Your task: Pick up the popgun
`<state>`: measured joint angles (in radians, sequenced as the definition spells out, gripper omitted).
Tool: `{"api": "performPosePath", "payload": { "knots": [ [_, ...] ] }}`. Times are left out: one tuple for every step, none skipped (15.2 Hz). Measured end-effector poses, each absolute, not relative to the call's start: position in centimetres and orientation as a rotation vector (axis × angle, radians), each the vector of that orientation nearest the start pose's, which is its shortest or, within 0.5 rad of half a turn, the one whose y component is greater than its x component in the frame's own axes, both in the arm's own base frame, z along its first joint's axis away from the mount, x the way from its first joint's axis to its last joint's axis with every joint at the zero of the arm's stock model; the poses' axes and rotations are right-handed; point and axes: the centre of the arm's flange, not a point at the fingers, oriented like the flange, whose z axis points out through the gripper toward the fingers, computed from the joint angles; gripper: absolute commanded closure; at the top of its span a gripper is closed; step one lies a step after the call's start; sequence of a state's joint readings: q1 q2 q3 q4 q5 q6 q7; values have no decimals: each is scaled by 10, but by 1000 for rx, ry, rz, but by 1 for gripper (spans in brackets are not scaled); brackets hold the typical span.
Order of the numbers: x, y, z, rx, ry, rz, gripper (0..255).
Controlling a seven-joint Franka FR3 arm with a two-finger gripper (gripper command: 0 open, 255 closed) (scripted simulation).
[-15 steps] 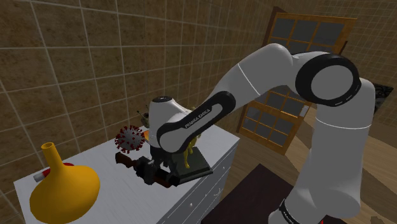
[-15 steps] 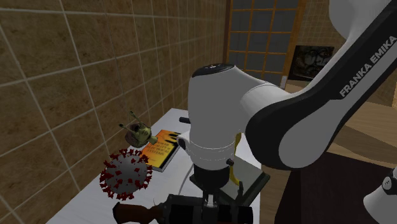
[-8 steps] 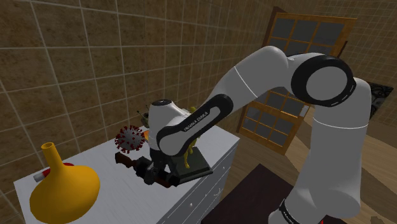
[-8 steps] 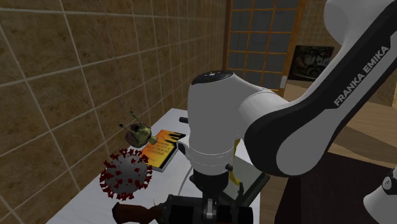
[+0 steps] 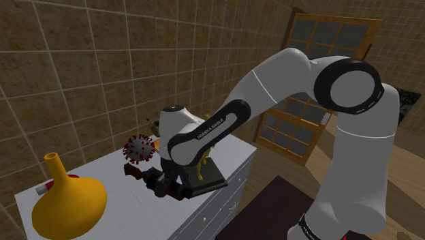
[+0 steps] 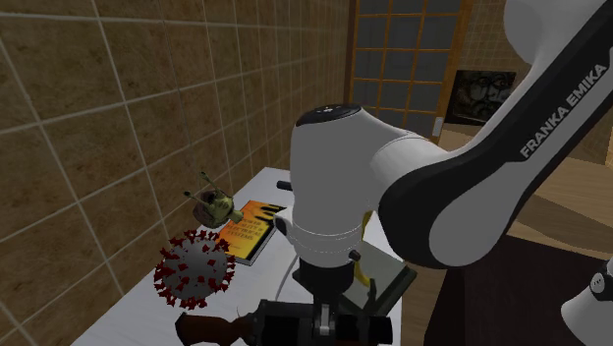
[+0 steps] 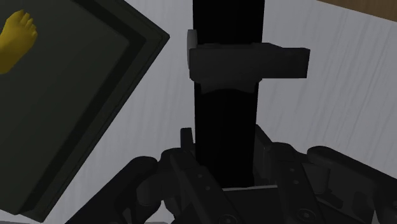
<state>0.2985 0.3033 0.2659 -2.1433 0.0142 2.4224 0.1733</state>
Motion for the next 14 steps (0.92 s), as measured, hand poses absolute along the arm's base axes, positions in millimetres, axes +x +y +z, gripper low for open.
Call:
{"api": "performPosePath", "payload": {
  "knots": [
    [480, 302, 270, -3012, -562, 69, 255],
    [481, 302, 275, -3012, -562, 69, 255],
    [481, 302, 279, -3012, -562, 69, 255],
    [481, 302, 284, -3012, -562, 70, 255],
    [480, 303, 289, -3012, -562, 70, 255],
    [481, 303, 295, -3012, -562, 69, 255],
    [480, 303, 300, -3012, -562, 69, 255],
    [481, 302, 306, -3012, -562, 69, 255],
    [481, 303, 310, -3013, -561, 69, 255],
    [481, 301, 315, -3012, -562, 69, 255],
    [482, 302, 322, -3013, -561, 69, 255],
    [481, 302, 327, -3012, -561, 69, 255],
    [482, 303, 333, -3012, -562, 69, 255],
    [481, 303, 335, -3012, -562, 69, 255]
  ]
}}
